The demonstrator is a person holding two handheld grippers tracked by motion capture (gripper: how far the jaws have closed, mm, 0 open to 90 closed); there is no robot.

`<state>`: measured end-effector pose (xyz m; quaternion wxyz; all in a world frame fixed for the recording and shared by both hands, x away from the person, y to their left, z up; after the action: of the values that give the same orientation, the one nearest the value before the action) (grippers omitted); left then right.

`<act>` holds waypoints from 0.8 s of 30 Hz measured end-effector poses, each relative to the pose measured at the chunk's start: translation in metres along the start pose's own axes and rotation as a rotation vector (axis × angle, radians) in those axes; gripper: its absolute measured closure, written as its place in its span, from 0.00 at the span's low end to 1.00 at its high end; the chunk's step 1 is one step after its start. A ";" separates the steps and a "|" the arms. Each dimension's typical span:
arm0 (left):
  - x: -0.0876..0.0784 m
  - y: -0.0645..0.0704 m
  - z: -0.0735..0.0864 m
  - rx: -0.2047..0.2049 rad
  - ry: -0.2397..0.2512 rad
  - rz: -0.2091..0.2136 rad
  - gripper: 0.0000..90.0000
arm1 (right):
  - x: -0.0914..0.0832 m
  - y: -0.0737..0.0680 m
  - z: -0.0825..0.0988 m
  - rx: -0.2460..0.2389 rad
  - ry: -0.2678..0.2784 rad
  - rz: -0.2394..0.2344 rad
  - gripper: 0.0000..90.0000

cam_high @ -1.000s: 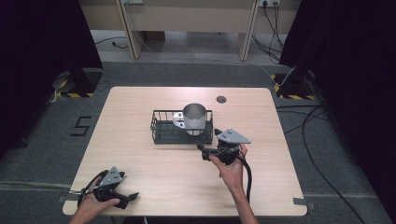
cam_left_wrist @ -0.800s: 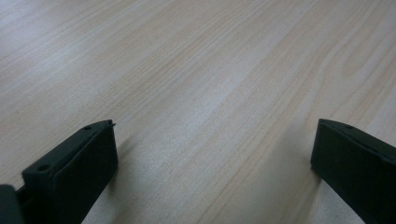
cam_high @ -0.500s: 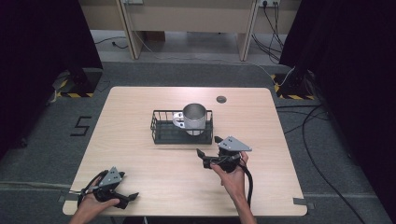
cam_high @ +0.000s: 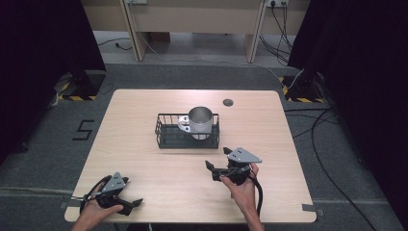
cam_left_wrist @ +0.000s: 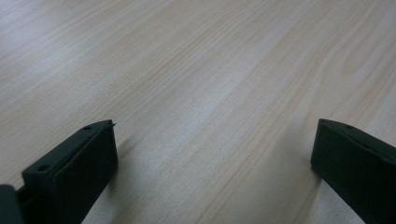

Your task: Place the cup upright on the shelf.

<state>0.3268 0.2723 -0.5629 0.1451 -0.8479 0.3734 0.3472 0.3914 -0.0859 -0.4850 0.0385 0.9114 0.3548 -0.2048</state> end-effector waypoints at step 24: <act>0.000 0.000 0.001 0.000 0.003 0.000 0.00 | -0.011 0.001 0.034 0.011 -0.086 -0.016 0.17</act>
<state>0.3261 0.2727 -0.5630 0.1446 -0.8484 0.3735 0.3461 0.3726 -0.1010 -0.5120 0.0472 0.8990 0.3592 -0.2461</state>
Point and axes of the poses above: each handheld gripper's, and its own axes: x roughly forward along the jaws, z roughly out of its underside, y roughly to its right, the point moved 5 cm from there along x, roughly forward along the jaws, and after that the axes turned 1 degree about -y, right-handed, at the moved point
